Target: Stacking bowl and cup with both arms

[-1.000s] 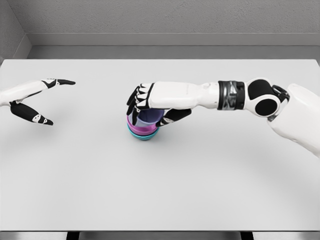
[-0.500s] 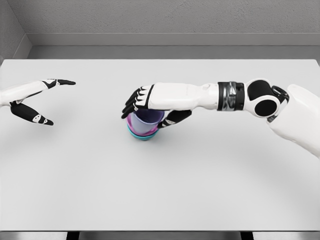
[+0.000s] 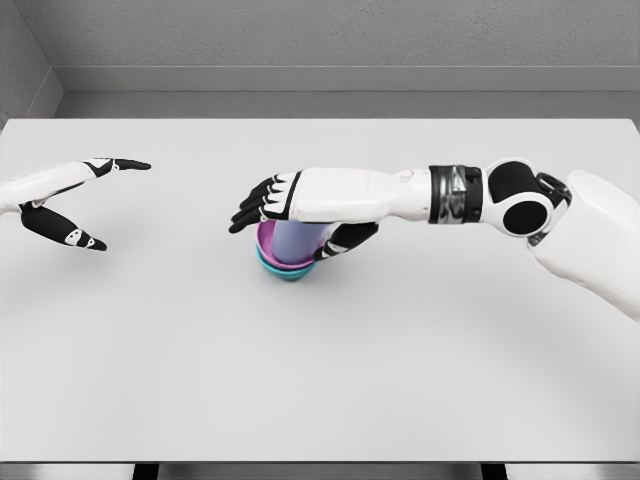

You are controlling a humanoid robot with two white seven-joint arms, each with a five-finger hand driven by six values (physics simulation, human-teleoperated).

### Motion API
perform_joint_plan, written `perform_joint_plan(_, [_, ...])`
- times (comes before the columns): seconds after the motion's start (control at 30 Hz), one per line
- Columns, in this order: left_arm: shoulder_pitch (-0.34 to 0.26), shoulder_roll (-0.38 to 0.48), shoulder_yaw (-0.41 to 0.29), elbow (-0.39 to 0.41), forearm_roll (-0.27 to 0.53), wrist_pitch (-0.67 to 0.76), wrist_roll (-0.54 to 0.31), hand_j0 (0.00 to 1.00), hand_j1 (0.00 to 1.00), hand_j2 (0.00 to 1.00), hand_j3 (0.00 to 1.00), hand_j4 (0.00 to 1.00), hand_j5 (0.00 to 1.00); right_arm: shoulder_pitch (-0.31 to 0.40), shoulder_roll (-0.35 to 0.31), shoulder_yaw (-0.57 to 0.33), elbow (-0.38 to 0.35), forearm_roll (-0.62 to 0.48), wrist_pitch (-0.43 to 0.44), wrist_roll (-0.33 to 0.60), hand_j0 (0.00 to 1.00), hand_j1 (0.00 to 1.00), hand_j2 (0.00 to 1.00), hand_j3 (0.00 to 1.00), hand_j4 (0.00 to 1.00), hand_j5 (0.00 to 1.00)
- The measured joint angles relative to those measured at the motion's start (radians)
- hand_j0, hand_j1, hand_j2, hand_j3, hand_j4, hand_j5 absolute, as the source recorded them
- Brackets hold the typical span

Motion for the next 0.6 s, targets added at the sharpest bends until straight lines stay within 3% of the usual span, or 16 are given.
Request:
perform_joint_plan(0.17, [0.0, 0.0, 0.0, 0.0, 0.0, 0.0, 0.0, 1.0, 1.0, 1.0, 1.0, 1.0, 1.0, 0.003, -0.016, -0.012, -0.002, -0.001, 0.0, 0.001, 0.96, 0.96, 0.96, 0.96, 0.96, 0.96])
perform_joint_plan(0.3, [0.0, 0.0, 0.0, -0.001, -0.001, 0.0, 0.0, 1.0, 1.0, 1.0, 1.0, 1.0, 1.0, 0.002, -0.065, -0.049, -0.006, -0.007, 0.0, 0.001, 0.98, 0.98, 0.98, 0.98, 0.98, 0.98])
perform_joint_plan(0.6, [0.0, 0.001, 0.0, 0.0, -0.003, 0.0, -0.001, 1.0, 1.0, 1.0, 1.0, 1.0, 1.0, 0.028, -0.299, -0.111, -0.013, -0.045, 0.0, -0.009, 1.0, 1.0, 1.0, 1.0, 1.0, 1.0])
